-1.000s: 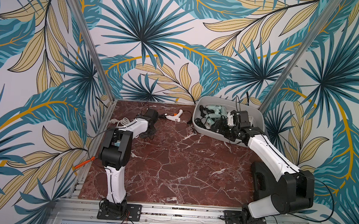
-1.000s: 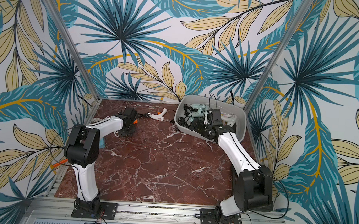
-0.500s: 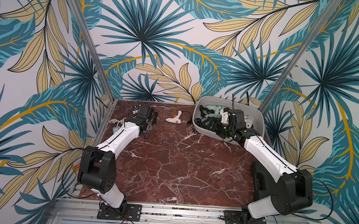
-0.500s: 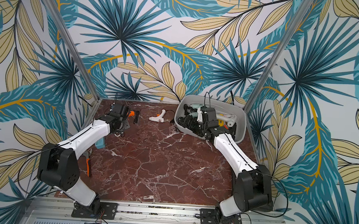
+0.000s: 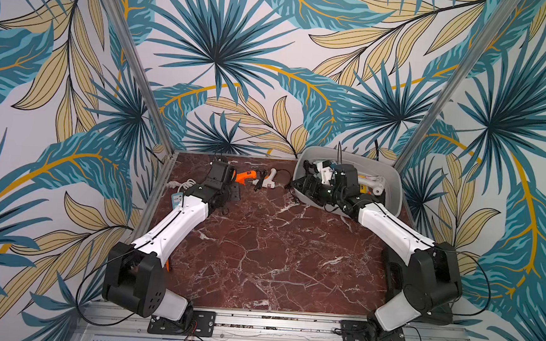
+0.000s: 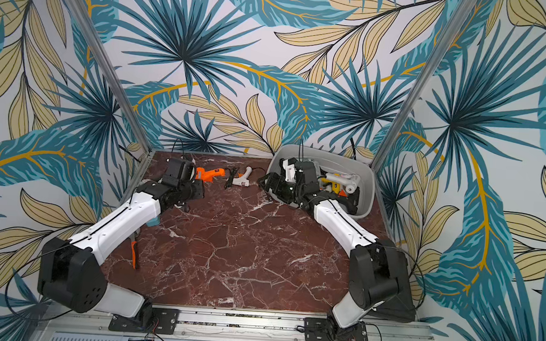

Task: Put the hot melt glue gun into the storage box
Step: Pick up the hot melt adhesive gun from the center of the board.

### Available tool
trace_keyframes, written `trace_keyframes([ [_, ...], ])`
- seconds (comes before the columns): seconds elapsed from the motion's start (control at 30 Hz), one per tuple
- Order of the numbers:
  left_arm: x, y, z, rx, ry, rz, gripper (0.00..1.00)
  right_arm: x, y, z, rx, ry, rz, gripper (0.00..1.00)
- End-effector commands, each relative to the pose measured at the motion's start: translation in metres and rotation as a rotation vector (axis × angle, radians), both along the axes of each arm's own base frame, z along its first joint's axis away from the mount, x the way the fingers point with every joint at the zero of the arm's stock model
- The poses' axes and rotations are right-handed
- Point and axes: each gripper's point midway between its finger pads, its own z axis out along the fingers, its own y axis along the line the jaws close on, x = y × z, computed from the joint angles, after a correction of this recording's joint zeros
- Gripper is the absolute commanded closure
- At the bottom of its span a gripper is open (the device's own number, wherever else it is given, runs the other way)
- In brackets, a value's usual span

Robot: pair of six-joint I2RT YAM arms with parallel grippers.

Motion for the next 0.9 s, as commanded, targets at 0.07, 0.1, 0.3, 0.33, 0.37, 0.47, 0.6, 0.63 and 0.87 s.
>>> trace_keyframes([
  [0.07,0.005,-0.041,0.019,-0.064,-0.085,-0.146,1.00,0.000,0.030,0.024,0.113,-0.044,0.055,0.07],
  [0.1,0.005,-0.047,0.020,-0.075,-0.091,-0.161,1.00,0.001,0.034,0.025,0.126,-0.047,0.056,0.08],
  [0.3,0.006,-0.077,0.028,-0.107,-0.120,-0.239,1.00,0.005,0.056,0.027,0.216,-0.035,0.082,0.13],
  [0.33,0.006,-0.080,0.029,-0.110,-0.121,-0.246,1.00,0.006,0.059,0.026,0.228,-0.032,0.087,0.14],
  [0.37,0.006,-0.082,0.029,-0.108,-0.121,-0.253,1.00,0.007,0.063,0.026,0.238,-0.028,0.095,0.15],
  [0.47,0.005,-0.087,0.028,-0.106,-0.117,-0.263,1.00,0.010,0.072,0.023,0.251,-0.018,0.106,0.20],
  [0.6,0.004,-0.091,0.028,-0.105,-0.117,-0.280,1.00,0.017,0.075,0.018,0.251,-0.015,0.095,0.24],
  [0.63,0.003,-0.092,0.029,-0.107,-0.117,-0.286,1.00,0.018,0.075,0.016,0.249,-0.013,0.090,0.25],
  [0.87,0.000,-0.096,0.027,-0.108,-0.112,-0.304,1.00,0.027,0.076,0.011,0.252,-0.012,0.071,0.38],
])
